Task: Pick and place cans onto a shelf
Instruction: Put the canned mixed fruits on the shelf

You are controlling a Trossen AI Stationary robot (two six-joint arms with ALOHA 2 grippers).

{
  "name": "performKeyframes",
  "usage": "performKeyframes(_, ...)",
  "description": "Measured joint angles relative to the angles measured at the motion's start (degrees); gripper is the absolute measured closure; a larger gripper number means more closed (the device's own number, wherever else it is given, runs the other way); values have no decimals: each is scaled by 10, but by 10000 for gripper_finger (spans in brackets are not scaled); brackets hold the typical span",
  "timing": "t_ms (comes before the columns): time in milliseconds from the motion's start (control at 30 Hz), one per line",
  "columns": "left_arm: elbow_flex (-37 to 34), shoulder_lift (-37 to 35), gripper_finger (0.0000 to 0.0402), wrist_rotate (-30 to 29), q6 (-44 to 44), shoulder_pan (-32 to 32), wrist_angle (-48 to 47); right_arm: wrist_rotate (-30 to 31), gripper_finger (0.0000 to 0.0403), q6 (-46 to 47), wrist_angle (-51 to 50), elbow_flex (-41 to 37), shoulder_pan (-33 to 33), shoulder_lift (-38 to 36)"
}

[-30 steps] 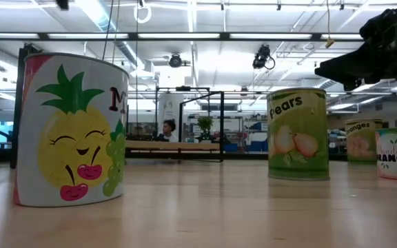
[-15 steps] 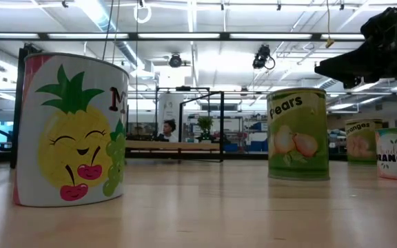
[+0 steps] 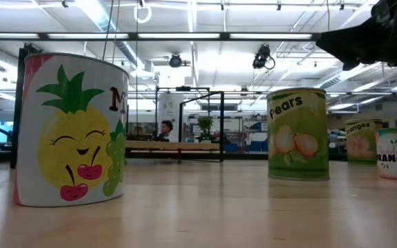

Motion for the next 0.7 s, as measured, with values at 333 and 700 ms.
performKeyframes(333,0,91,204,-36,-75,-76,-46,2,259,-1,31,0,0,0)
performKeyframes(700,-1,172,52,30,-141,-54,-112,0,259,0,30,0,0,0)
